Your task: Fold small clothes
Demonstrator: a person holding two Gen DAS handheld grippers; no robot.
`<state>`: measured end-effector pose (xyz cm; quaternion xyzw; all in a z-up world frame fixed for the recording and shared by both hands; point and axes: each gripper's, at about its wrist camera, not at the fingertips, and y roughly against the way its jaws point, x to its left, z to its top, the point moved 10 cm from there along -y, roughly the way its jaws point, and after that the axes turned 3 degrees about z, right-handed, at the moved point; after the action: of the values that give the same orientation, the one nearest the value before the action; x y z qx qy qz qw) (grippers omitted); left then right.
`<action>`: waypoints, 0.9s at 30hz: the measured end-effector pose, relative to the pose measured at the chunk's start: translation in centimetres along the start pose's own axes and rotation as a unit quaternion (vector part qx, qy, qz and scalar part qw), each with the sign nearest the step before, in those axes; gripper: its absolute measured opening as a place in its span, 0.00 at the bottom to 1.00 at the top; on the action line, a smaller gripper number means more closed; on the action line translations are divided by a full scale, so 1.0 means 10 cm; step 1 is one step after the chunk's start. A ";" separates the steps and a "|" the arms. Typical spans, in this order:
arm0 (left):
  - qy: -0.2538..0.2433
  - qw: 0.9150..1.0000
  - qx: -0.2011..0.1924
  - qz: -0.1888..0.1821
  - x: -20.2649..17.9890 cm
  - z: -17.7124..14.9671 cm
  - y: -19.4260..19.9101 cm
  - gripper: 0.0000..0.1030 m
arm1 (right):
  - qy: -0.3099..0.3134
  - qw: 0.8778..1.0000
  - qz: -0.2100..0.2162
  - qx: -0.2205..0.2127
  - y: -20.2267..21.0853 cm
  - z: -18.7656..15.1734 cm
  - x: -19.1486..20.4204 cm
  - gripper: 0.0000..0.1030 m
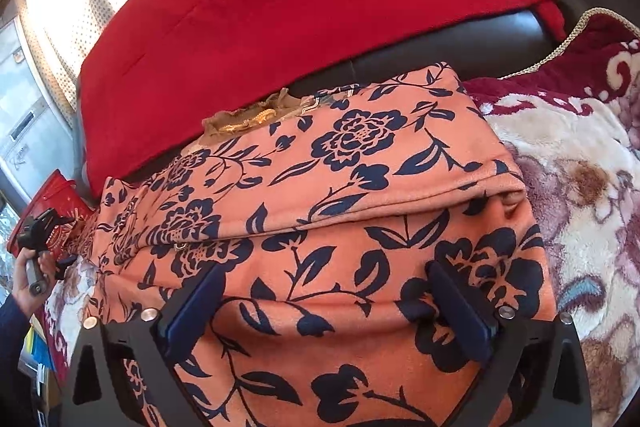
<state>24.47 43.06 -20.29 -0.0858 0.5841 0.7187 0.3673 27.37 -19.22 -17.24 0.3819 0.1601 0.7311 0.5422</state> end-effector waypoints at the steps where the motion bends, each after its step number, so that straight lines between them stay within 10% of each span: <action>1: 0.007 1.000 -0.003 0.002 0.02 0.02 -0.02 0.83 | 0.000 1.000 0.001 0.000 0.00 0.00 0.00 1.00; 3: 0.006 1.000 -0.010 0.028 0.11 0.07 -0.02 0.63 | -0.001 1.000 0.002 -0.001 -0.02 0.00 0.00 1.00; 5: -0.008 0.997 -0.004 0.082 0.22 0.12 -0.06 0.06 | -0.002 1.000 0.004 -0.002 -0.01 0.00 -0.01 1.00; 9: -0.034 0.995 -0.015 0.096 0.13 0.17 0.06 0.05 | -0.007 1.000 0.010 -0.005 -0.01 0.01 0.00 1.00; 13: -0.201 0.973 -0.108 0.042 -0.93 -0.12 0.79 0.05 | -0.011 1.000 0.015 -0.009 0.01 0.01 0.00 1.00; 18: -0.367 0.911 -0.160 -0.096 -2.31 -1.34 1.79 0.05 | -0.018 0.999 0.022 -0.014 0.05 0.02 -0.02 1.00; 22: -0.482 0.855 -0.117 -0.150 -2.94 -2.71 1.85 0.12 | -0.023 0.999 0.028 -0.017 0.05 0.03 -0.02 1.00; 25: -0.577 0.805 -0.036 -0.133 -2.93 -3.55 1.35 0.72 | -0.030 0.998 0.041 -0.021 0.07 0.04 -0.03 1.00; 27: -0.604 0.792 -0.010 -0.089 -2.69 -3.75 0.94 0.73 | -0.038 0.998 0.052 -0.026 0.10 0.04 -0.04 1.00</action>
<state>26.35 -2.72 -9.43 0.3105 0.2259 0.5944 0.7066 27.05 -19.99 -16.48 0.4035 0.1002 0.7472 0.5185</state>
